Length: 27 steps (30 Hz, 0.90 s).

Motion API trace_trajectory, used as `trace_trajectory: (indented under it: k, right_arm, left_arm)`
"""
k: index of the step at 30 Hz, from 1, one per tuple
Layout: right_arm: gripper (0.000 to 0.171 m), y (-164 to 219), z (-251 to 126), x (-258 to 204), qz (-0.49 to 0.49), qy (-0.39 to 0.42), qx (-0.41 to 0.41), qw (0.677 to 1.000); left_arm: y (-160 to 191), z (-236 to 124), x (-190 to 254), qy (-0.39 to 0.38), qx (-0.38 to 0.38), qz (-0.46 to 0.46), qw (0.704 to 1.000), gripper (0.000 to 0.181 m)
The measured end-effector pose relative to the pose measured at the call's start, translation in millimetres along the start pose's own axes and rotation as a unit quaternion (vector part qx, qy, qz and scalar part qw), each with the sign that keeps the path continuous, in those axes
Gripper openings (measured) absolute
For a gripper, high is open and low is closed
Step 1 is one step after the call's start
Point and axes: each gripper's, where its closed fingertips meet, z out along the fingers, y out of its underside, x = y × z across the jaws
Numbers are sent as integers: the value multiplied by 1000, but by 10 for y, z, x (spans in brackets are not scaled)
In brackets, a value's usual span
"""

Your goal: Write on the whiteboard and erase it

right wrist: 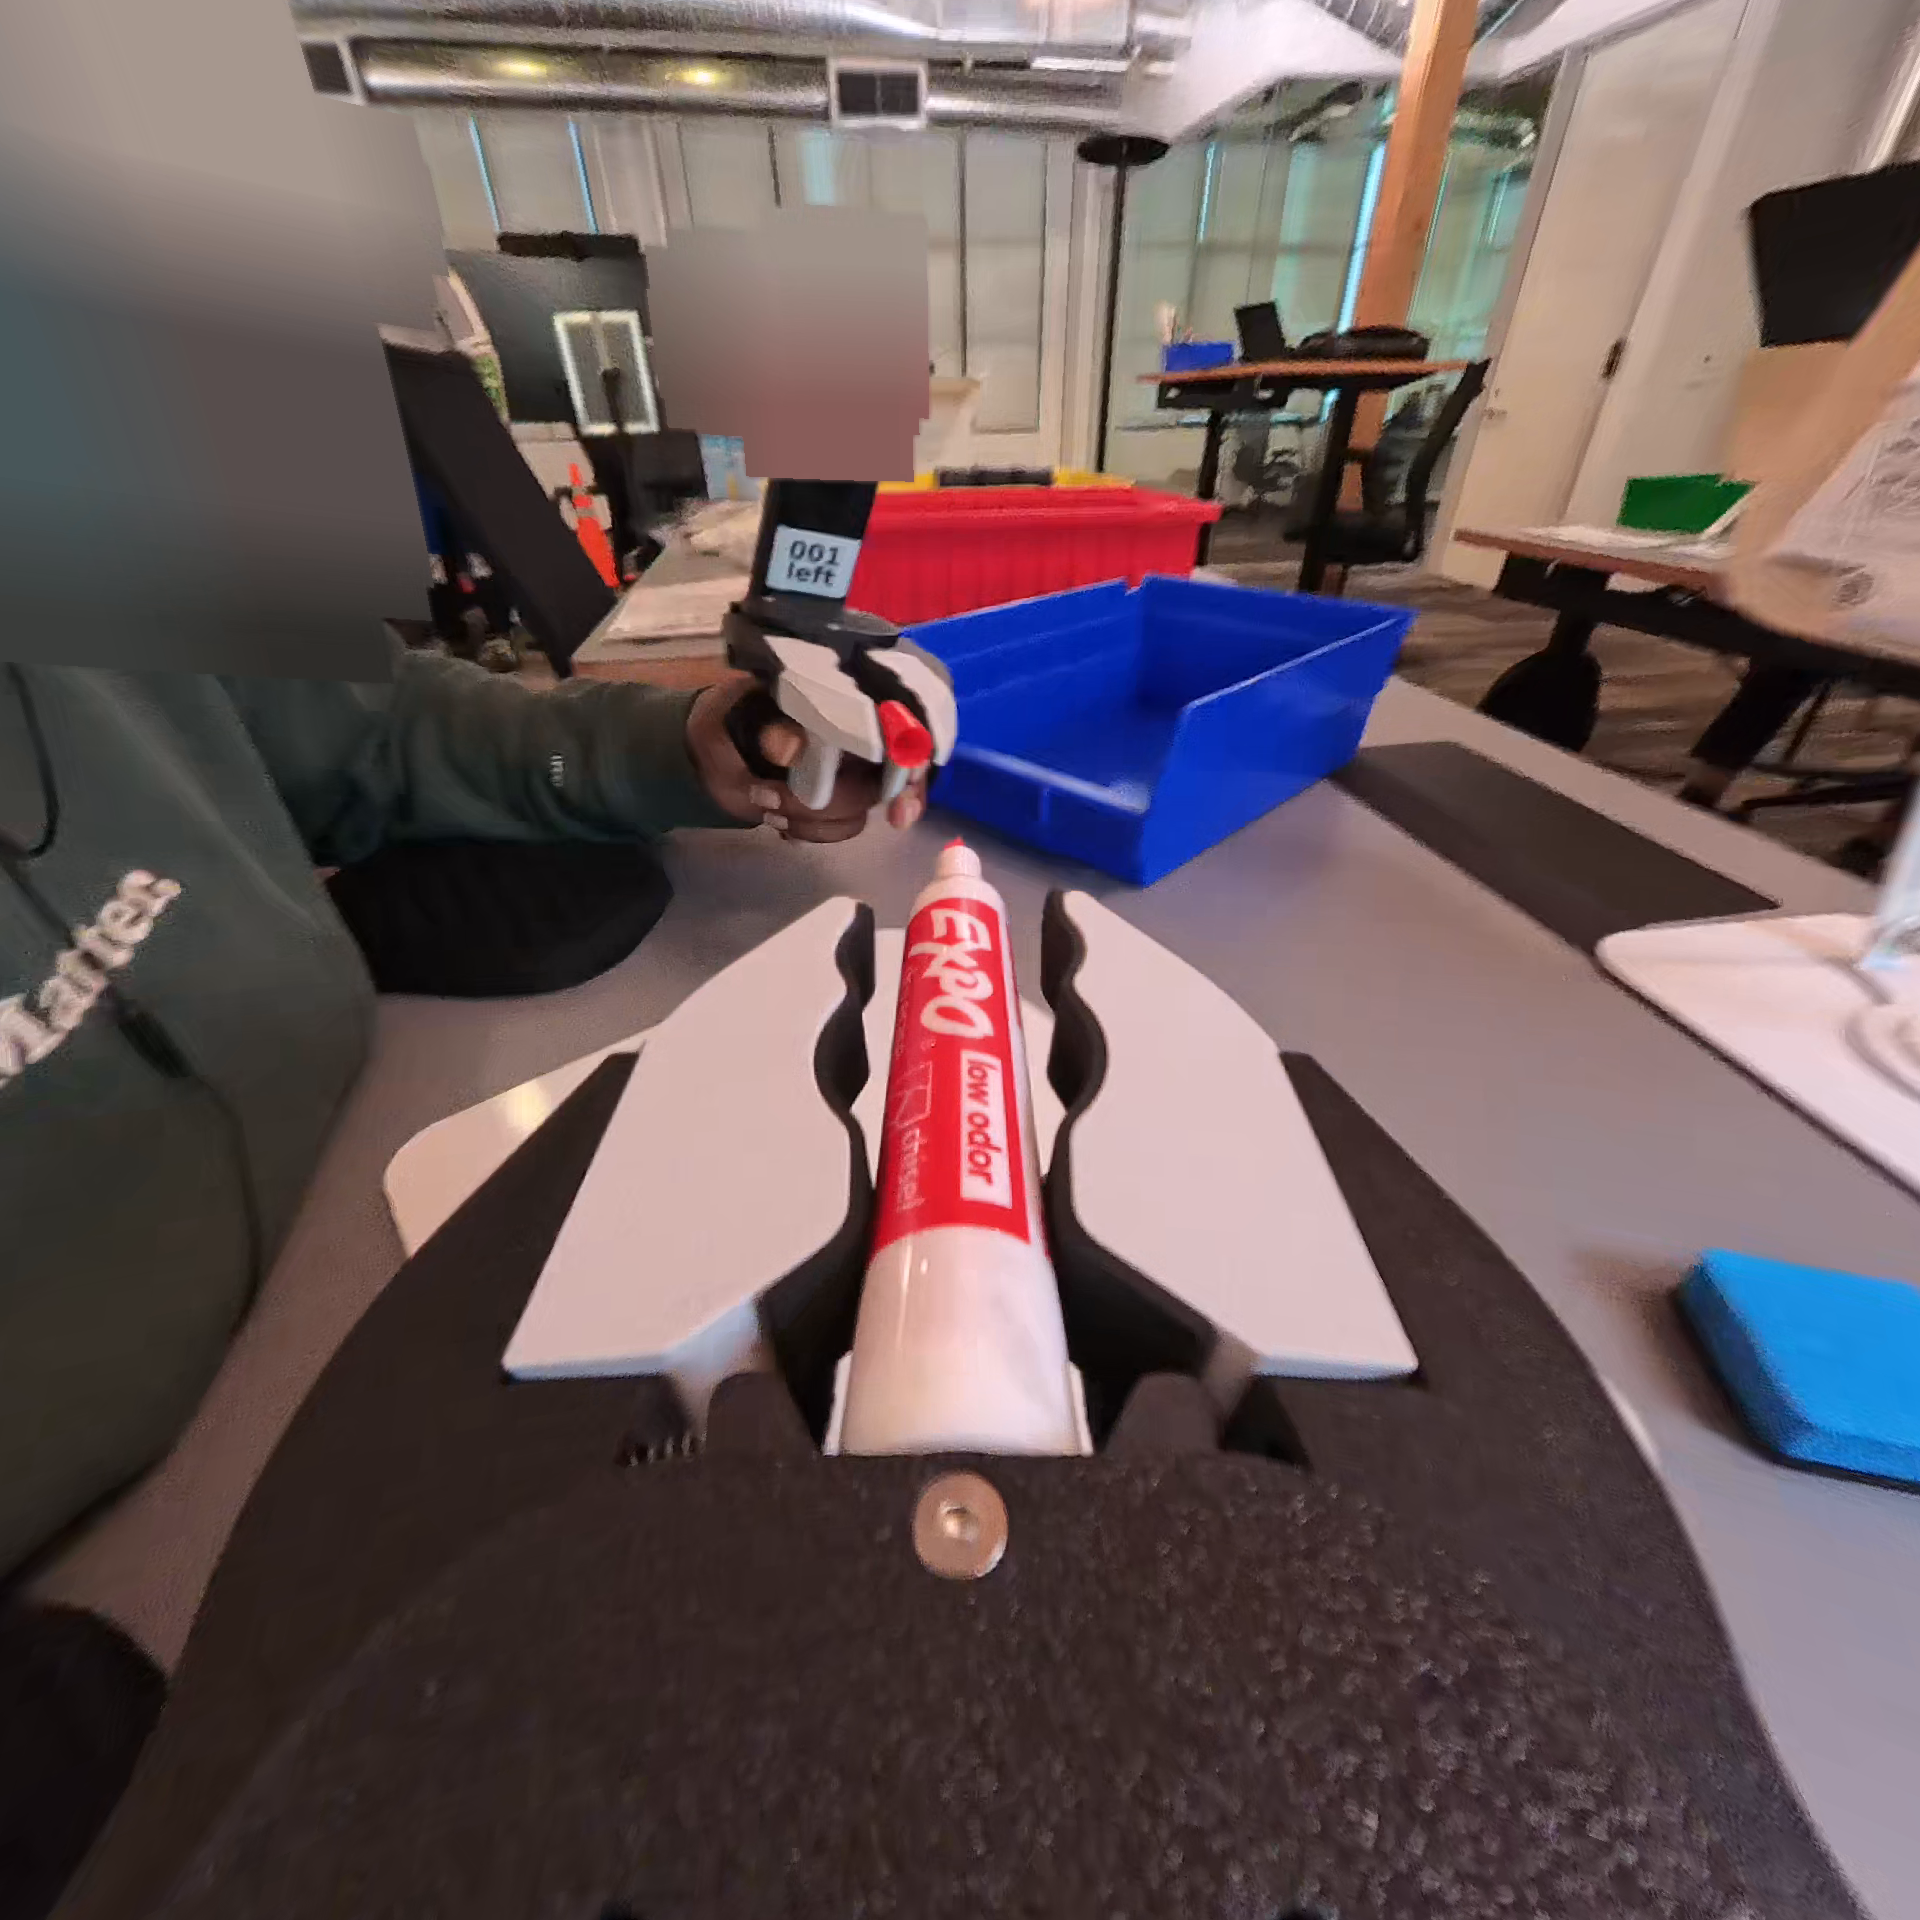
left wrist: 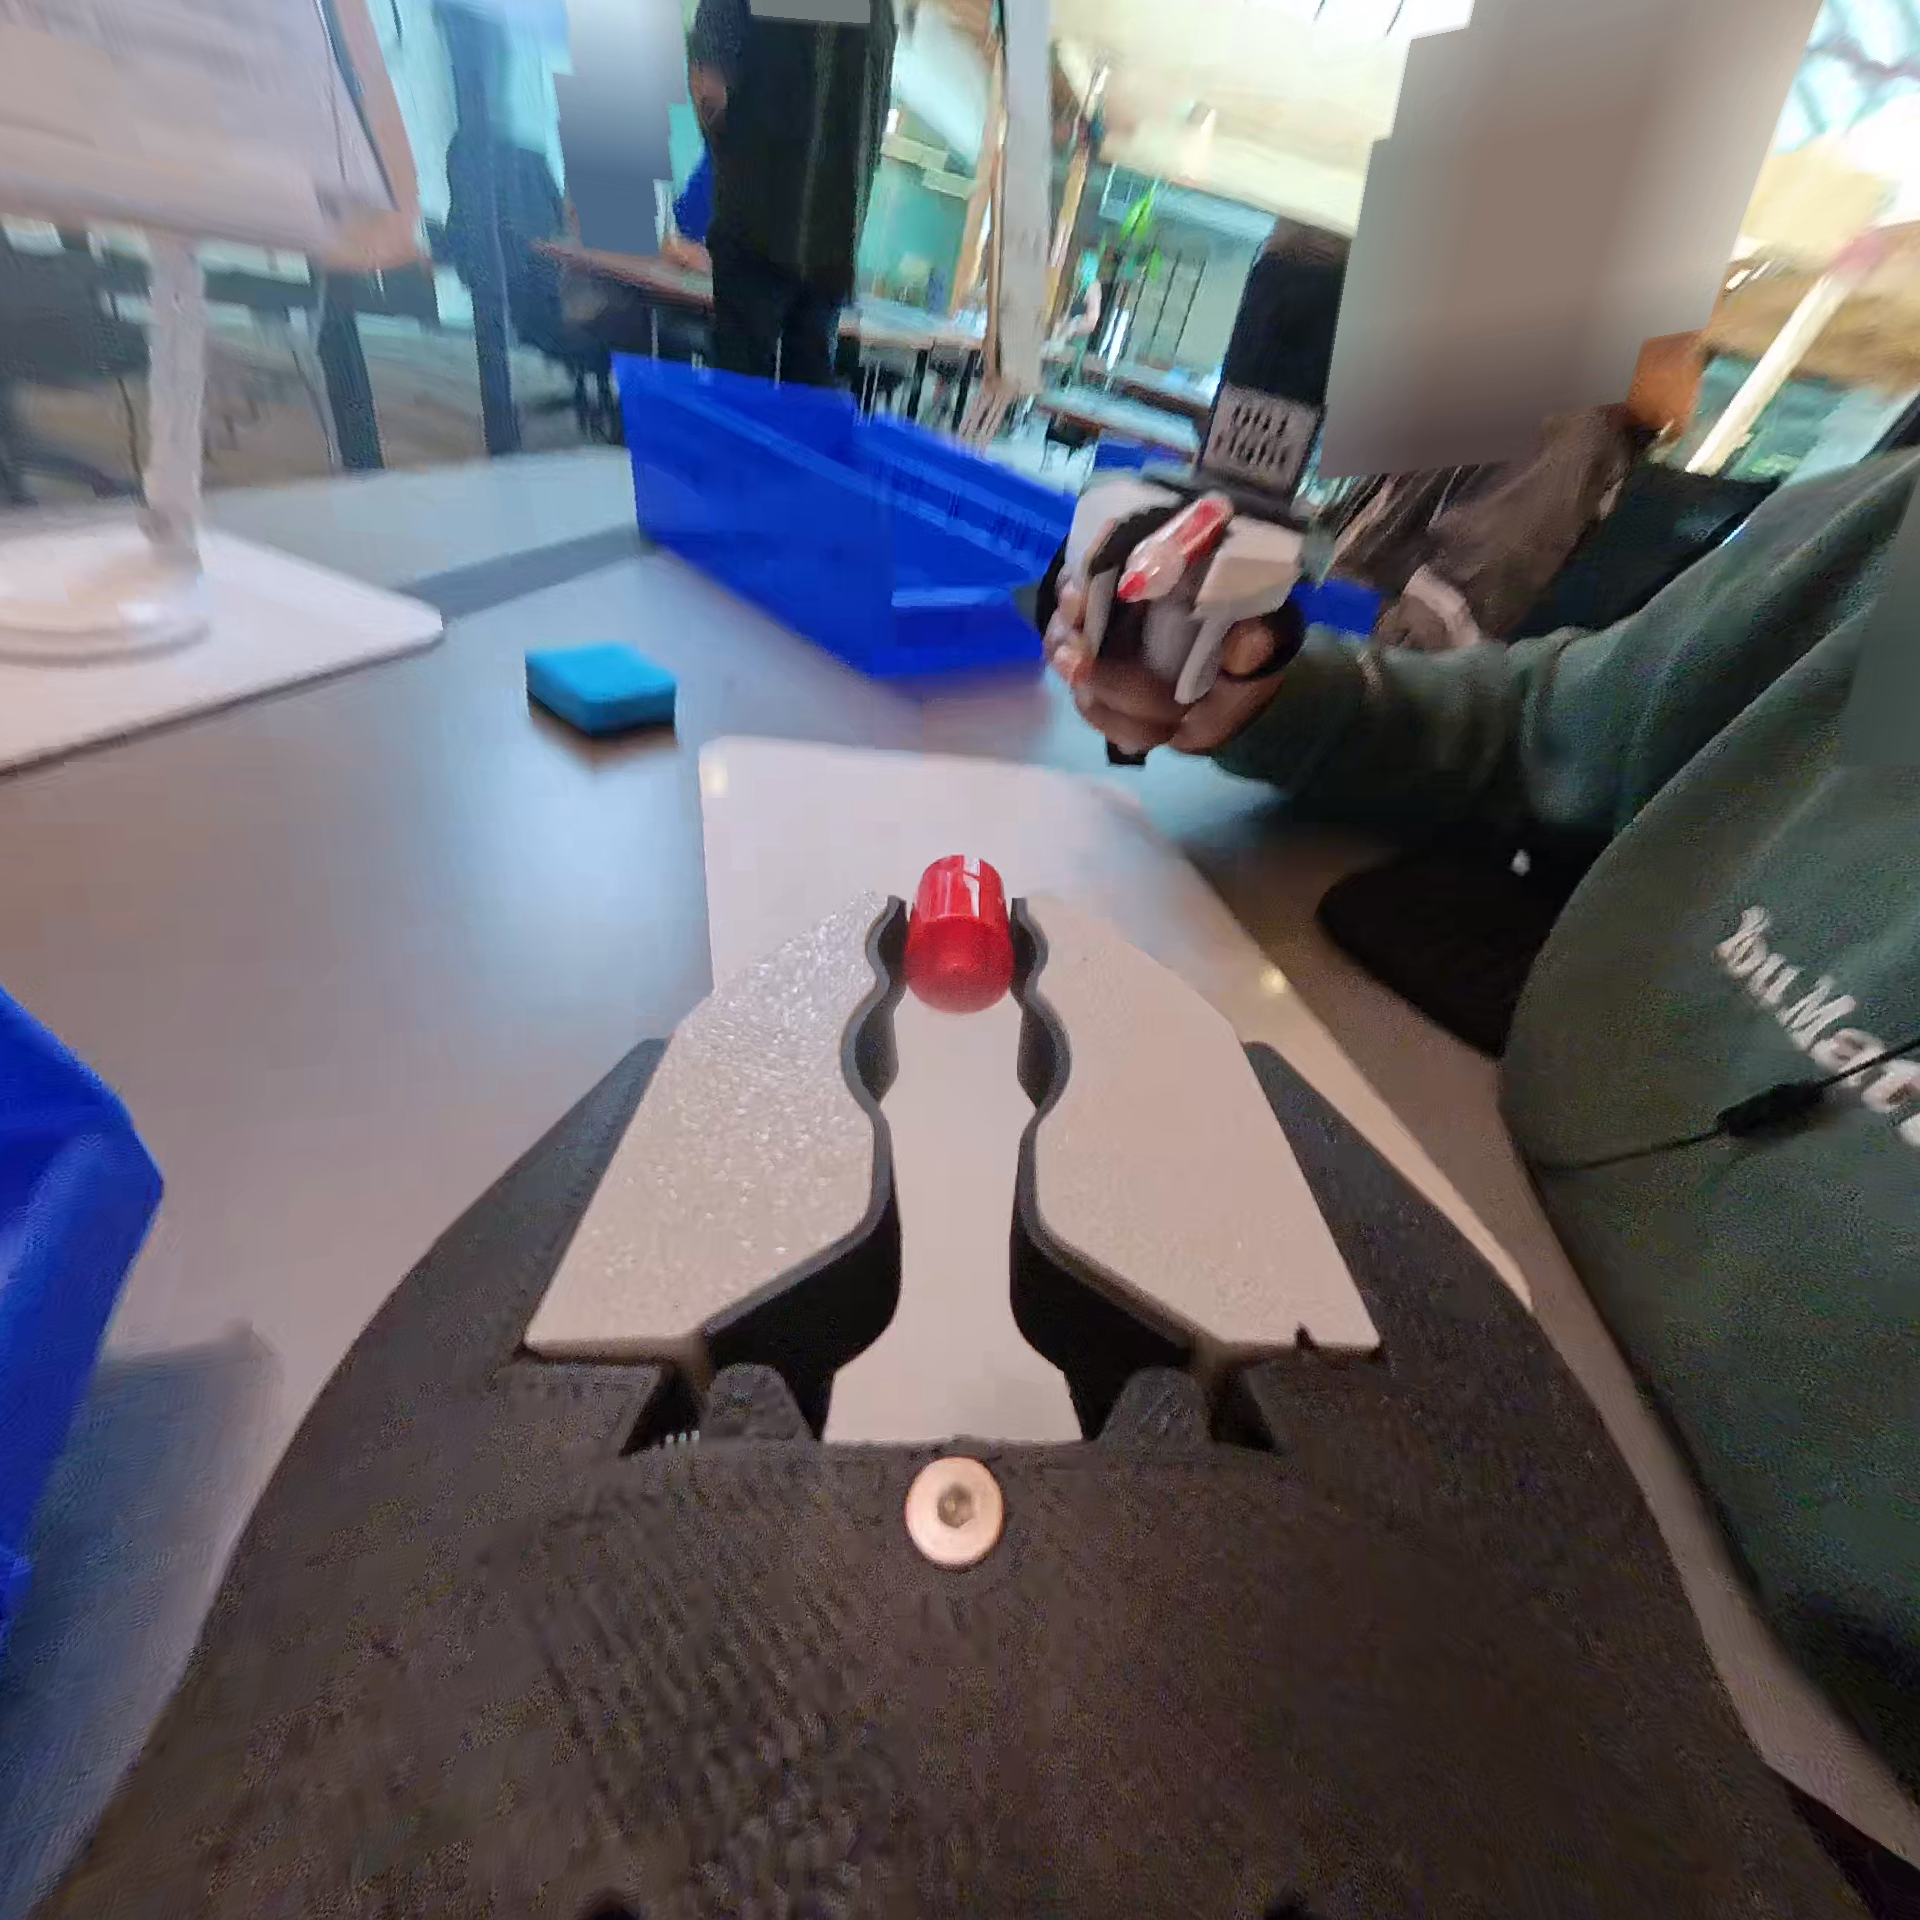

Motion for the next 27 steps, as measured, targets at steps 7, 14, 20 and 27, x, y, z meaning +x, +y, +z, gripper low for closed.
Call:
trace_trajectory:
  k: [7,14,20,27]
  right_arm:
    - [34,260,140,74,37,-18,-51,998]
    - [34,296,98,87,22,3,-67,997]
    - [34,378,75,198,9,32,-78,996]
    - [34,440,94,188,17,24,-84,996]
  left_arm:
    - [170,-126,-331,-80,-65,41,994,20]
    - [146,-139,-362,-77,-35,28,996,20]
    - [149,-84,-336,-85,-30,44,995,20]
    - [185,-27,-327,-93,-29,60,993,20]
